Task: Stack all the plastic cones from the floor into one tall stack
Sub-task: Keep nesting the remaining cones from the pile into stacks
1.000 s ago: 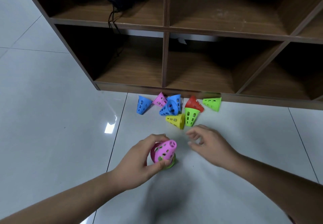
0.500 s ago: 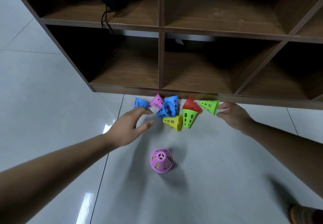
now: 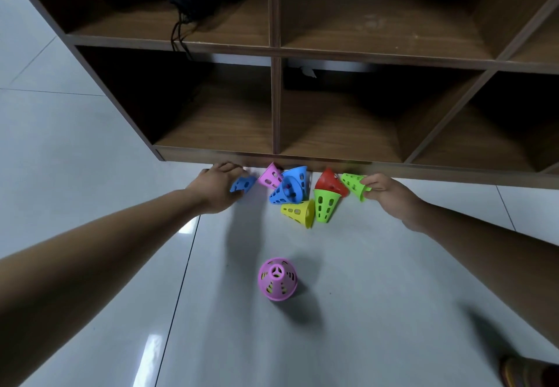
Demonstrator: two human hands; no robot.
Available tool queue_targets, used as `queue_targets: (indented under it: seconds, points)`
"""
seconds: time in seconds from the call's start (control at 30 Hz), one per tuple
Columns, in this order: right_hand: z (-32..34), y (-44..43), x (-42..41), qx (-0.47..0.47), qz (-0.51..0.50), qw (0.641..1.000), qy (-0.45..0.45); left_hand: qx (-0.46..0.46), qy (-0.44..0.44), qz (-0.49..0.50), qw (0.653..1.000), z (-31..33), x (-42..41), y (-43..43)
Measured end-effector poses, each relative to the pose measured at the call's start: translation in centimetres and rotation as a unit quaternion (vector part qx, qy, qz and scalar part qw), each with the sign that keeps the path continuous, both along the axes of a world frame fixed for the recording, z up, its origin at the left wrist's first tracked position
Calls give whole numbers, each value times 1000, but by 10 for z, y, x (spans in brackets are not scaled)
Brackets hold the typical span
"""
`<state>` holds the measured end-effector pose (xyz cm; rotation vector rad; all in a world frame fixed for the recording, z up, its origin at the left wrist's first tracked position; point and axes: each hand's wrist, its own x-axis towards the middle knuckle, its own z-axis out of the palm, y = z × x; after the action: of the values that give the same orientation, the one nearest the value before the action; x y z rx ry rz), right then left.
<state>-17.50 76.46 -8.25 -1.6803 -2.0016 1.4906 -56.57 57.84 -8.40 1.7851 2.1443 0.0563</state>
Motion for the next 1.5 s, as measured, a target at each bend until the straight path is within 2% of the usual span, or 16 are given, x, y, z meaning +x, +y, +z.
queue_targets:
  seconds: [0.13,0.33,0.5,0.6,0.7,0.8,1.0,1.17,1.27,1.33,1.4,1.5]
  points:
    - [0,-3,0,-20,-11,999,25,-1,-8,29,1000,-5,3,-8]
    - [-6,-28,14,43,-63,997,17,16,-54,28,998,-7,13,-46]
    - [2,-73,27,23,-121,992,37,31,-124,60,990,-6,32,-86]
    - [4,-104,32,-21,-128,990,64,20,-158,68,985,-5,45,-108]
    - [-2,-131,41,-53,-81,994,42,-7,-163,47,986,-8,54,-130]
    - [-11,-151,53,-44,-5,999,1,-7,-150,37,988,-14,63,-150]
    - [-16,-174,61,35,104,989,-97,40,-26,21,999,-26,72,-165]
    - [-23,-175,62,146,245,929,-236,29,29,1,999,-33,76,-161]
    - [-24,-174,62,188,283,899,-277,4,23,3,1000,-37,74,-160]
    - [-24,-174,61,202,289,893,-281,-3,10,13,1000,-37,73,-160]
    - [-19,-174,59,207,275,904,-255,10,-27,42,999,-30,71,-159]
    - [0,-176,49,191,229,936,-185,52,-137,108,983,-4,74,-156]
